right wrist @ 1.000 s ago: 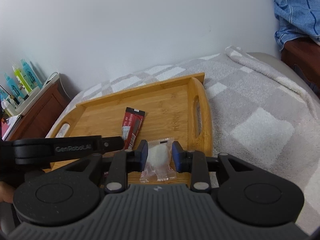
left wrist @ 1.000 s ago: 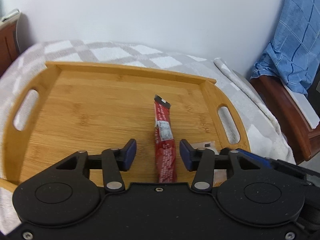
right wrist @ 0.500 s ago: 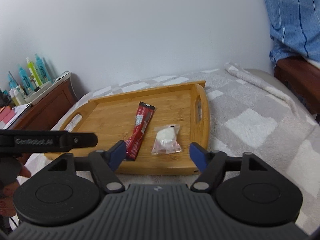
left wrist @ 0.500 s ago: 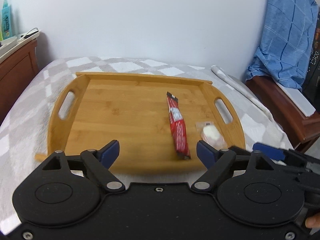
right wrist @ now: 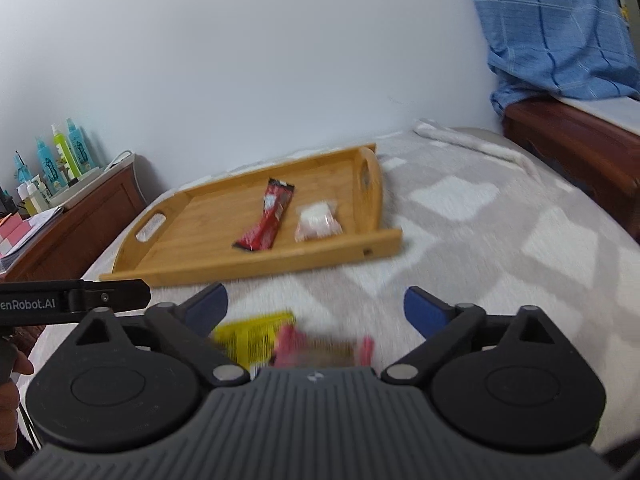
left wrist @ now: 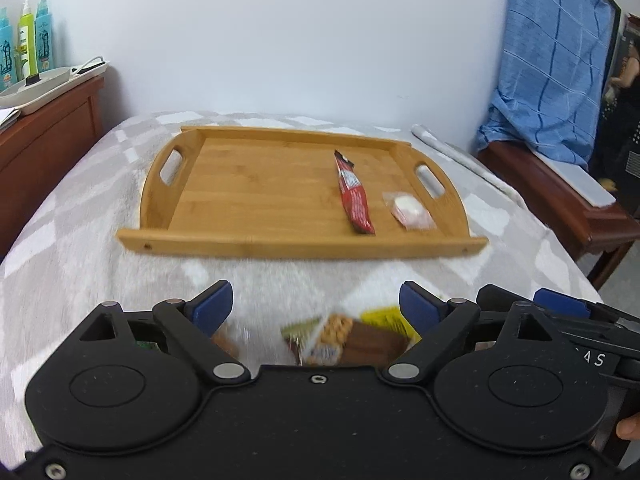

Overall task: Organize snacks
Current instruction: 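Move both tools back over the snack pile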

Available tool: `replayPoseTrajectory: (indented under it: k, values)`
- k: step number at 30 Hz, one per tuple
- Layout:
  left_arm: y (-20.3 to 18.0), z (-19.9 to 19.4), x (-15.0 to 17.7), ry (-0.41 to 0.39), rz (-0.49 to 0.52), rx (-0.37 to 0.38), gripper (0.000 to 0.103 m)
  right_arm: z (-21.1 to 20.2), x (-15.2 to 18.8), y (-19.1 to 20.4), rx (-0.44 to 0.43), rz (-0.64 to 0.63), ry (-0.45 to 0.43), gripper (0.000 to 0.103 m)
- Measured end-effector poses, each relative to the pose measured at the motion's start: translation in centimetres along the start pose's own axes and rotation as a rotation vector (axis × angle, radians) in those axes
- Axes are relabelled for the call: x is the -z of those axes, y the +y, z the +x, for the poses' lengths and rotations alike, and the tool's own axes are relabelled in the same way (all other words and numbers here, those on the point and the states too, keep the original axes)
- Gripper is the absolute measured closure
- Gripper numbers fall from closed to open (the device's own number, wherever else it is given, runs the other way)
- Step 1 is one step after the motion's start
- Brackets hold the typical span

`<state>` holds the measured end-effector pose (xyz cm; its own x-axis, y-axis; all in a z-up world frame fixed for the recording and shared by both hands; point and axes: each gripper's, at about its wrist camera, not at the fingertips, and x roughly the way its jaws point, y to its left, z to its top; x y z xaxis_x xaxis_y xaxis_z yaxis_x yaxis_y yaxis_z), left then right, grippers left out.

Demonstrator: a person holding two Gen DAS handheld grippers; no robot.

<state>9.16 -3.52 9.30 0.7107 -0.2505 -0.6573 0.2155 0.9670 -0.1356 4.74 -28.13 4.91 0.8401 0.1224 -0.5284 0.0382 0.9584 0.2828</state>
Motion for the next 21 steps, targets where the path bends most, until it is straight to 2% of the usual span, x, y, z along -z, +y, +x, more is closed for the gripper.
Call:
replayPoseTrajectory:
  k: [7, 13, 19, 21]
  values:
    - [-0.1, -1.3, 2.4, 0.032, -0.007, 0.013, 0.012, -2.3, 3.0, 0.6, 0.011, 0.028, 0.014, 0.0]
    - [-0.2, -1.8, 3.7, 0.079, 0.009, 0.031, 0.012, -3.4, 5.0, 2.4, 0.052, -0.049, 0.018, 0.0]
    - [-0.1, -1.6, 4.6, 0.123, -0.023, 0.06, 0.012, -3.6, 6.2, 3.8, 0.075, -0.133, 0.03, 0.0]
    - [-0.2, -1.4, 4.7, 0.133, -0.03, 0.067, 0.019, -3.6, 6.5, 4.4, 0.077, -0.17, 0.03, 0.0]
